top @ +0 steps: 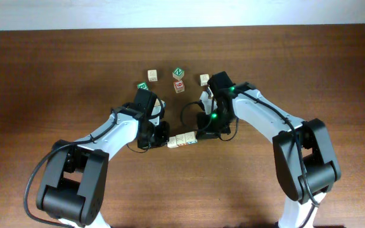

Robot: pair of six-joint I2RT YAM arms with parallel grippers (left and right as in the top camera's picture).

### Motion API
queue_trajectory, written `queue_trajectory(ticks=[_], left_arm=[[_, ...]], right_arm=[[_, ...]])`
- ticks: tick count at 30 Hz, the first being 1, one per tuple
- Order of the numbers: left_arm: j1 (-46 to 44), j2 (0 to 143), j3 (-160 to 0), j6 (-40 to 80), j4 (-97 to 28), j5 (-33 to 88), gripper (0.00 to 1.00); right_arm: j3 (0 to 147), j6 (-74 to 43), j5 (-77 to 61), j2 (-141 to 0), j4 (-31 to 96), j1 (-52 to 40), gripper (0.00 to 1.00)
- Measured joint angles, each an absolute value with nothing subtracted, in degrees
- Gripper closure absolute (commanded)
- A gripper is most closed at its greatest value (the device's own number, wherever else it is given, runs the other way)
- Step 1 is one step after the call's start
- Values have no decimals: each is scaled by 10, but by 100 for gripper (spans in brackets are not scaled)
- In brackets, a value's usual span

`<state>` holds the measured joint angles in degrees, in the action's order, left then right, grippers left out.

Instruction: Rotate 3 blocks

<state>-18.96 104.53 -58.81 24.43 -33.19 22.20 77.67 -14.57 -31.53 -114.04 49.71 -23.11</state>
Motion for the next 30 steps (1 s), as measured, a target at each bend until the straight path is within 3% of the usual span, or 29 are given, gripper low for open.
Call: queue_trajectory(ticks=[30], left_arm=[[-176,1046,-584,239,-340,173,100]], right_arm=[[832,-180,-308,-1109,485,-308,96]])
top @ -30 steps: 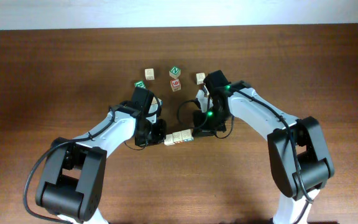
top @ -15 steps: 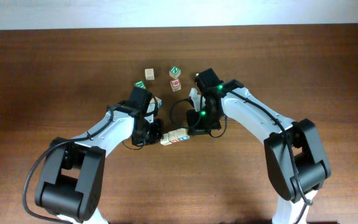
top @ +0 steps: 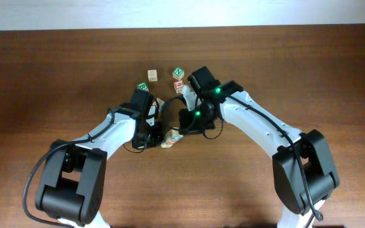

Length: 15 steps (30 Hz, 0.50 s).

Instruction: Rotate 3 blocks

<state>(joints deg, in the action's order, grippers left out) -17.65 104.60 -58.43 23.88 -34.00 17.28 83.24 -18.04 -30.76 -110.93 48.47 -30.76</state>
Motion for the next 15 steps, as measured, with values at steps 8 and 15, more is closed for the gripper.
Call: queue_trajectory(ticks=[8,15], left_arm=[[-189,1046,-584,236,-329,224,100],[-189,1046,-584,236,-329,226,100]], right_arm=[[835,-189,-340,-1108,482,-333,96],[835,-191,-341,-1108,482,-333,96]])
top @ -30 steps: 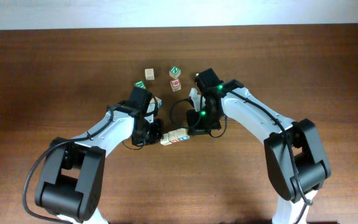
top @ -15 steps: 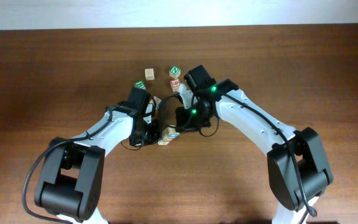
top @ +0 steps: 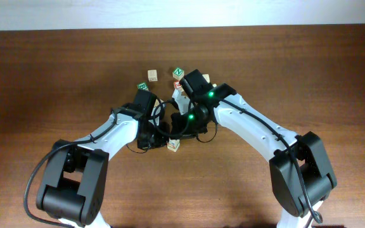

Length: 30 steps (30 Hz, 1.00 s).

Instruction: Rotate 3 blocks

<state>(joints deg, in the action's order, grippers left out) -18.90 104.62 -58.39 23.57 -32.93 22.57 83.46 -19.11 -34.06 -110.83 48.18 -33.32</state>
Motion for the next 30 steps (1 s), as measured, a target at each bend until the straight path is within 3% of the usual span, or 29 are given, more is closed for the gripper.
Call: queue_trajectory(ticks=[14,17,21,22,23,24,25,26,29,30], left_arm=[[-104,1046,-708,196,-466,159,100],[-81,1042,-814,176,-558,119,100],[-57,983,-959,154,-645,62,98],[-53,957,-993,151,-662,47,89],[-52,932,-1015,148,-668,36,71],[-51,897,-1034,147,-669,24,41],[-51,860,-1043,143,-671,16,13],[-51,832,-1047,142,-675,12,1],[-51,759,-1052,142,-684,4,1],[-51,748,-1052,141,-684,1,1]], right_arm=[[965,-171,-287,-1122,619,-315,94],[1061,-151,-257,-1121,707,-275,86],[1185,-133,-187,-1089,809,-225,83],[1207,-132,-169,-1075,829,-219,82],[1233,-131,-150,-1055,852,-213,80],[1250,-130,-137,-1035,866,-209,75],[1267,-129,-124,-1009,880,-205,63],[1279,-127,-115,-985,891,-201,54],[1292,-132,-94,-901,919,-185,24],[1292,-135,-86,-880,926,-182,9]])
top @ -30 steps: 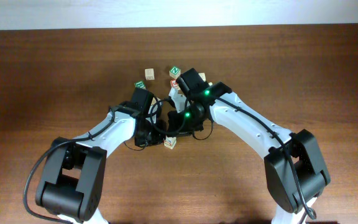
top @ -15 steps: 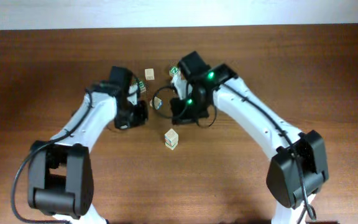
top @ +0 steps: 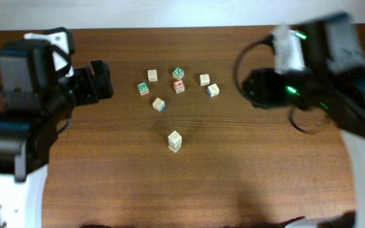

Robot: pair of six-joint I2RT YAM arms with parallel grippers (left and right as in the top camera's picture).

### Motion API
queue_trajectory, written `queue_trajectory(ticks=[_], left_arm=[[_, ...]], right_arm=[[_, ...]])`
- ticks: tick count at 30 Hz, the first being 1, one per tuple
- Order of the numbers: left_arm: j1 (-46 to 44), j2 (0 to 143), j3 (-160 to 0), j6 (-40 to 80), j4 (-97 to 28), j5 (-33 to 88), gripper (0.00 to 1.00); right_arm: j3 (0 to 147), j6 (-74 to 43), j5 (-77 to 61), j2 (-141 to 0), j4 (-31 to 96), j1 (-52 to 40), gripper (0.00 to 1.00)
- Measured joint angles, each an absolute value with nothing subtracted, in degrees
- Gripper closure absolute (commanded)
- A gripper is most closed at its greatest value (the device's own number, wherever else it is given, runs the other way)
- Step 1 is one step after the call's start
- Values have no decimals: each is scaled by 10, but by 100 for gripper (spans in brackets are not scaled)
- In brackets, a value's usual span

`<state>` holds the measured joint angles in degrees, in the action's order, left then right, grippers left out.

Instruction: Rotate 3 blocks

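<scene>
Several small wooden letter blocks lie on the brown table [top: 246,171]. Two pale blocks [top: 174,141] sit pressed together in the middle, apart from the rest. Behind them are a blue-marked block [top: 159,104], a green-marked block [top: 143,88], a plain one [top: 152,75], a green one [top: 179,73] above a red one [top: 179,85], and two more [top: 204,79] [top: 213,90]. Both arms are raised near the camera and blurred. My left gripper [top: 100,81] hangs at the far left, my right gripper [top: 258,88] at the right. Neither touches a block.
The bulky white and black arm bodies fill the left edge [top: 18,126] and the right edge [top: 353,95] of the overhead view. The table's back edge runs along the top.
Both arms have left the middle of the table and now stand high and far apart at the sides. The pale pair lies free in the middle, and two blocks that were hidden show near the cluster.
First both grippers were low at either end of a row of pale blocks lying left to right. Then the right gripper was further left and the row stood slanted. Later it was bunched under the grippers. Now the arms are away and two blocks stand front to back.
</scene>
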<state>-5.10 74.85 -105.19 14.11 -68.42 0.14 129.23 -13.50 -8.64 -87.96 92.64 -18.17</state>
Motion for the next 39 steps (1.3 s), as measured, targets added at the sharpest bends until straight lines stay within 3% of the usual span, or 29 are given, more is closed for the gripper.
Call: queue_trajectory(ticks=[1,10,21,24,33,34,36,39], left_arm=[[-51,738,-1052,141,-685,0,1],[-51,703,-1052,141,-688,-3,1],[-51,703,-1052,141,-735,-3,1],[-51,703,-1052,141,-771,-3,1],[-51,703,-1051,141,-873,-3,1],[-51,703,-1051,141,-882,-3,1],[-51,702,-1051,141,-890,-3,1],[-51,702,-1051,141,-895,-4,1]], right_arm=[[1292,-141,-74,-860,934,-180,2],[1296,-166,-25,-701,959,-179,2],[1285,-133,20,-690,966,-179,2],[1245,-118,37,-682,917,-152,2],[890,-27,-47,-484,603,-37,2],[776,-23,-69,-405,543,-17,2],[686,-20,-81,-356,420,-7,2],[484,-15,-92,-244,330,7,2]])
